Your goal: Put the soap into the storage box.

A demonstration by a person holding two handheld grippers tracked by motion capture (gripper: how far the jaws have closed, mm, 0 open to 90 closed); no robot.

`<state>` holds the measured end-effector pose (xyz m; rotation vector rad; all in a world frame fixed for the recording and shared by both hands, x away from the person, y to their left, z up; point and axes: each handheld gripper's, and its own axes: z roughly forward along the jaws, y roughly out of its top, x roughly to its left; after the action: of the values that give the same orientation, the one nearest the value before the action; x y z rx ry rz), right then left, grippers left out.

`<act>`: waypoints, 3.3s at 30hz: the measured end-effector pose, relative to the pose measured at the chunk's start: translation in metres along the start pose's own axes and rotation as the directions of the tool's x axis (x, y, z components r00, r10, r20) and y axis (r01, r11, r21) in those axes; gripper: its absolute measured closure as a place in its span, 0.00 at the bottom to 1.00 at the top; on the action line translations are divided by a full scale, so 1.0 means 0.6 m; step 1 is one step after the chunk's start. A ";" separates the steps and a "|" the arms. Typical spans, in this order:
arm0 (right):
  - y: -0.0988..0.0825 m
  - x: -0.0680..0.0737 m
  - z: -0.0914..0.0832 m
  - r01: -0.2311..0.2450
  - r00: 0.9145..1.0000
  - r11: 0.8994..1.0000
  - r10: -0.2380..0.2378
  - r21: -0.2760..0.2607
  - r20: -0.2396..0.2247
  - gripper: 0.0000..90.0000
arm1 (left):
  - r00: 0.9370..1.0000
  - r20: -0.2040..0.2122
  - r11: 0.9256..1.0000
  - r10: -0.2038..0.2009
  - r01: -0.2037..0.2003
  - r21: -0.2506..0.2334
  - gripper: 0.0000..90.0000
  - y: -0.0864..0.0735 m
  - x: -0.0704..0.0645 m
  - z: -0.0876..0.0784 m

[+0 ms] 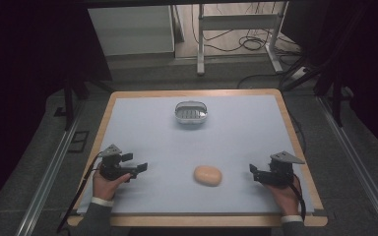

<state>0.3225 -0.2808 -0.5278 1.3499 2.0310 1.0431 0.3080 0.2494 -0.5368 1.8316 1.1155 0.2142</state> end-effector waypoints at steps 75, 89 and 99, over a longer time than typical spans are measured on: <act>0.129 0.110 -0.030 0.353 0.919 0.924 -0.314 0.144 -0.237 0.16 | 0.985 -0.011 0.980 0.173 -0.171 0.098 0.20 0.018 -0.043 -0.015; 0.151 0.152 -0.008 0.424 0.887 0.888 -0.367 0.179 -0.281 0.16 | 0.984 -0.003 0.977 0.180 -0.178 0.115 0.20 0.019 -0.045 -0.011; 0.164 0.180 0.013 0.480 0.860 0.847 -0.402 0.230 -0.315 0.15 | 0.980 0.000 0.972 0.201 -0.199 0.126 0.21 0.020 -0.050 -0.008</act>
<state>0.3395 -0.1571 -0.4514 0.8222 2.6192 0.7416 0.2954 0.2281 -0.5158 2.0594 0.9706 0.2789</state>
